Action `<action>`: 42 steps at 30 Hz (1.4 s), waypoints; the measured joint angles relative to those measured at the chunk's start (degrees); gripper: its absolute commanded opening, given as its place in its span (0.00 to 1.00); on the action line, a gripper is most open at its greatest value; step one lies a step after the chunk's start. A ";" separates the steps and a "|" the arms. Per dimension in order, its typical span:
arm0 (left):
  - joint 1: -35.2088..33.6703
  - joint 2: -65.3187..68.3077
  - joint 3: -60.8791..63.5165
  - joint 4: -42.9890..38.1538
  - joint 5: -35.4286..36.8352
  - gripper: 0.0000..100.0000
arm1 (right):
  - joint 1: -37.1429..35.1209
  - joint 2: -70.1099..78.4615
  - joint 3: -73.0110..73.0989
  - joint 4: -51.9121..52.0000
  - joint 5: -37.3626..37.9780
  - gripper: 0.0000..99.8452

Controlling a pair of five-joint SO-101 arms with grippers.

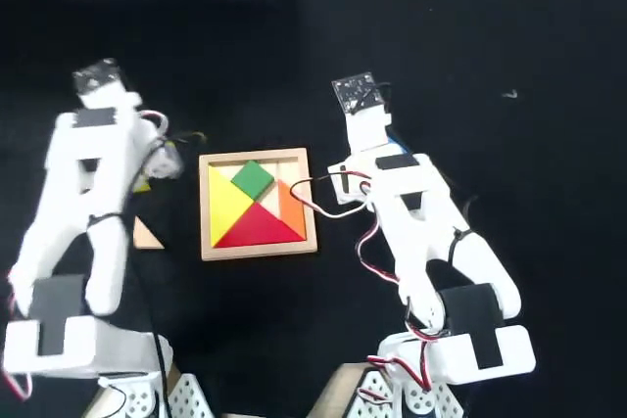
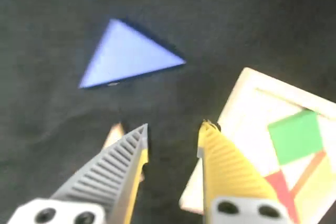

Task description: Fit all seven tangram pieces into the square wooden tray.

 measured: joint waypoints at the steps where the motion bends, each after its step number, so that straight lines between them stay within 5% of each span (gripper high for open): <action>1: -1.32 -1.76 -1.41 2.64 -1.58 0.16 | 0.00 0.00 0.00 0.00 0.00 0.01; 7: -11.16 -16.09 -1.85 16.70 -12.57 0.16 | 0.00 0.00 0.00 0.00 0.00 0.01; 14: -14.68 -22.42 16.26 14.07 -17.41 0.16 | 0.00 0.00 0.00 0.00 0.00 0.01; 21: -13.10 -14.15 21.89 5.89 -5.71 0.25 | 0.00 0.00 0.00 0.00 0.00 0.01; 28: -10.55 -10.20 22.33 -4.04 14.51 0.25 | 0.00 0.00 0.00 0.00 0.00 0.01; 42: -8.88 -9.85 28.13 -11.16 16.79 0.25 | 0.00 0.00 0.00 0.00 0.00 0.01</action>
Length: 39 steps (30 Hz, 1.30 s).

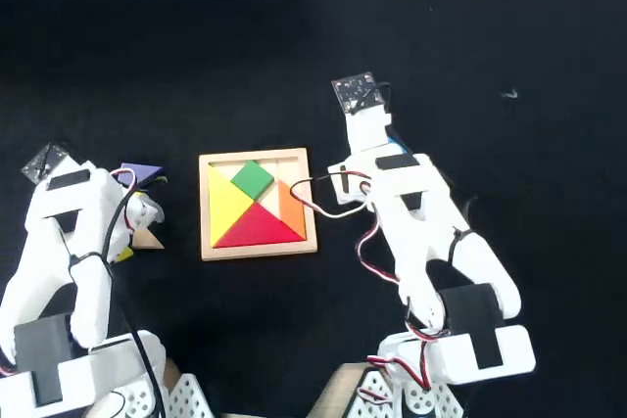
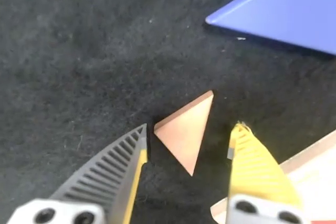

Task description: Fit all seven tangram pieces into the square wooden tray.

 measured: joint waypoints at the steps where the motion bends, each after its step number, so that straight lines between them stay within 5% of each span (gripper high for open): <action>1: 0.00 0.00 0.09 -0.09 0.00 0.25 | 0.00 0.00 0.00 0.00 0.00 0.01; 14: -0.09 6.95 -1.67 -0.70 0.09 0.25 | 0.00 0.00 0.00 0.00 0.00 0.01; 29: 0.35 9.32 -4.57 -1.23 0.18 0.12 | 0.00 0.00 0.00 0.00 0.00 0.01; 39: 0.18 10.46 -12.04 6.33 -9.85 0.12 | 0.00 0.00 0.00 0.00 0.00 0.01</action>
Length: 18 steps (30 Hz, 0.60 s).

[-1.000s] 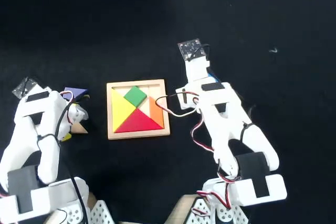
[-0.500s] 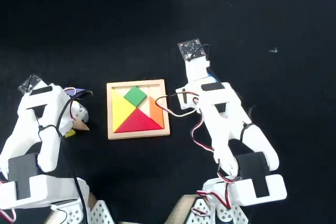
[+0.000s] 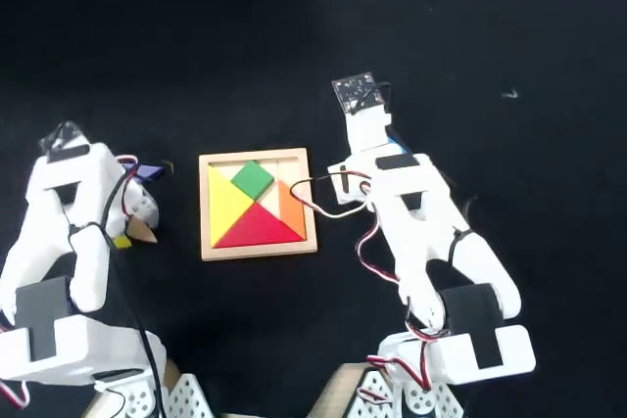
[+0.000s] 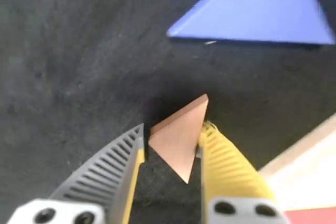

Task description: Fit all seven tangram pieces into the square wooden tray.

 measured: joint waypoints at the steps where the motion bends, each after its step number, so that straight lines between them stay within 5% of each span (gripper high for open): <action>1: 0.00 0.00 -1.23 0.97 -1.58 0.12 | 0.00 0.00 0.00 0.00 0.00 0.01; 9: 3.16 0.00 -12.31 9.67 -15.21 0.12 | 0.00 0.00 0.00 0.00 0.00 0.01; 14: 15.30 0.35 -20.40 13.89 -18.81 0.12 | 2.90 0.00 0.00 0.00 -0.18 0.01; 18: 26.11 1.49 -24.35 13.63 -13.54 0.12 | 6.77 -0.70 0.00 0.00 -3.16 0.01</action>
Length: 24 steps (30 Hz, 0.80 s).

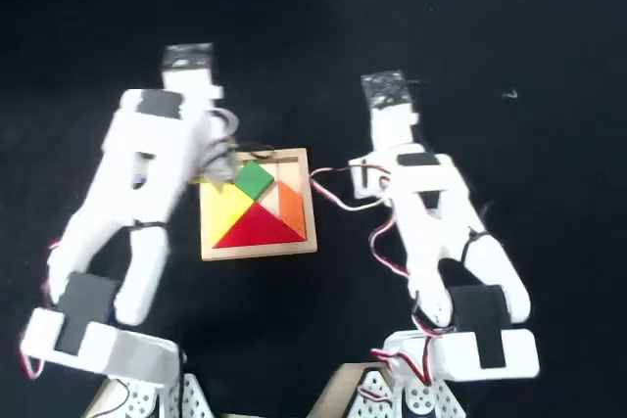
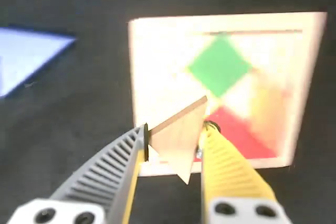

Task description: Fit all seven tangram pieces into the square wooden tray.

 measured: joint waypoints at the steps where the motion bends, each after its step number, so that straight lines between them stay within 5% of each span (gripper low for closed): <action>1: 2.20 0.53 -0.44 -1.14 1.58 0.12 | 1.05 -0.44 0.00 0.00 -0.88 0.01; 8: 11.34 9.76 -1.58 -8.00 10.20 0.12 | 5.27 -1.14 0.00 0.00 -3.52 0.01; 24: 12.31 17.05 -5.45 -8.79 13.19 0.13 | 5.19 -1.14 0.00 0.00 -3.52 0.01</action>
